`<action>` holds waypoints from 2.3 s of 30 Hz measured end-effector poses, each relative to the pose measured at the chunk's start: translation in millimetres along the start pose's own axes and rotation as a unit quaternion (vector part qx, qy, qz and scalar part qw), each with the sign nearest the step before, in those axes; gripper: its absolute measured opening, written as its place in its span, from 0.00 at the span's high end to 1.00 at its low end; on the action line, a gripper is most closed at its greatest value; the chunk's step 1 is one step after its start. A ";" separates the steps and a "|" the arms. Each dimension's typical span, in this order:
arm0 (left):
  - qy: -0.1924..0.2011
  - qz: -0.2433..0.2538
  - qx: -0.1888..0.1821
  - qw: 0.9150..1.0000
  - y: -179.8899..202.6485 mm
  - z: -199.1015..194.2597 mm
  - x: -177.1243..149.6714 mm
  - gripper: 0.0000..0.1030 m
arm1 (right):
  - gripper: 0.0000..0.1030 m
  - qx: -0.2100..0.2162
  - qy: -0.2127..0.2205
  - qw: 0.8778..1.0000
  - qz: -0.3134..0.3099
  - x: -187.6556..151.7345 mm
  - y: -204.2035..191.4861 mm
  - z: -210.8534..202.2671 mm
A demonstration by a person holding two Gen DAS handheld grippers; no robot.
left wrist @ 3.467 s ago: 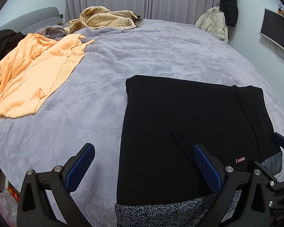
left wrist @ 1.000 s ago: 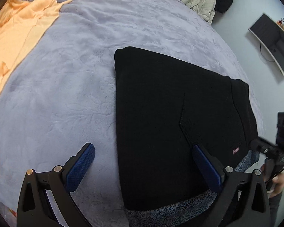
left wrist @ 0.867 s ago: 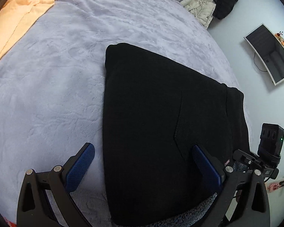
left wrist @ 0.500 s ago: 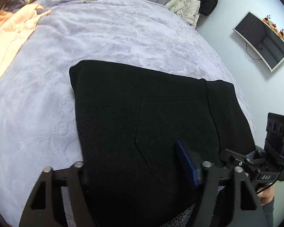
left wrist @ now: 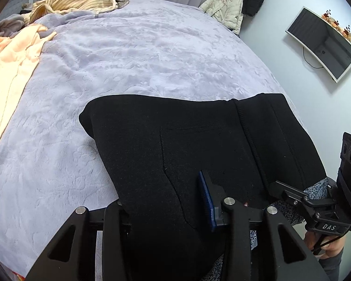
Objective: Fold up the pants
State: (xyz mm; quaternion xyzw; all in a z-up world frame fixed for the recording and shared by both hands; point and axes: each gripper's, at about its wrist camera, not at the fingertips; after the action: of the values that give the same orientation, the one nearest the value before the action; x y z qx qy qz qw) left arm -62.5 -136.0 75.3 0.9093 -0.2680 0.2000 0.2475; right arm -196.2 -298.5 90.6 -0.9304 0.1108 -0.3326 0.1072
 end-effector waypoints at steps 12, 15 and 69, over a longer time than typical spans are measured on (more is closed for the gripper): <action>0.017 -0.008 0.001 1.000 5.6 -15.3 71.2 0.63 | 0.34 0.004 0.033 0.999 0.005 67.0 2.3 -12.9; 0.014 -0.027 -0.002 1.000 -1.5 -4.6 93.7 0.63 | 0.34 0.002 0.036 0.999 0.022 93.3 15.6 -4.5; 0.000 -0.060 0.049 0.997 -42.6 104.8 150.0 0.04 | 0.06 -0.026 0.001 0.999 -0.030 176.5 62.0 106.4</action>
State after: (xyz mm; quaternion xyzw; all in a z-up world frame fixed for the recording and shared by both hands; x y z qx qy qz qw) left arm 103.1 -221.4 51.6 0.9348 -0.2032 0.1979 0.2138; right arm -3.1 -393.1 98.3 -0.9355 0.0912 -0.3336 0.0726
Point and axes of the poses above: each gripper's, at about its wrist camera, not at the fingertips, and z roughly the way its jaws point, y to its right, x to its top, and after that the axes turned 1 degree about y, right-handed
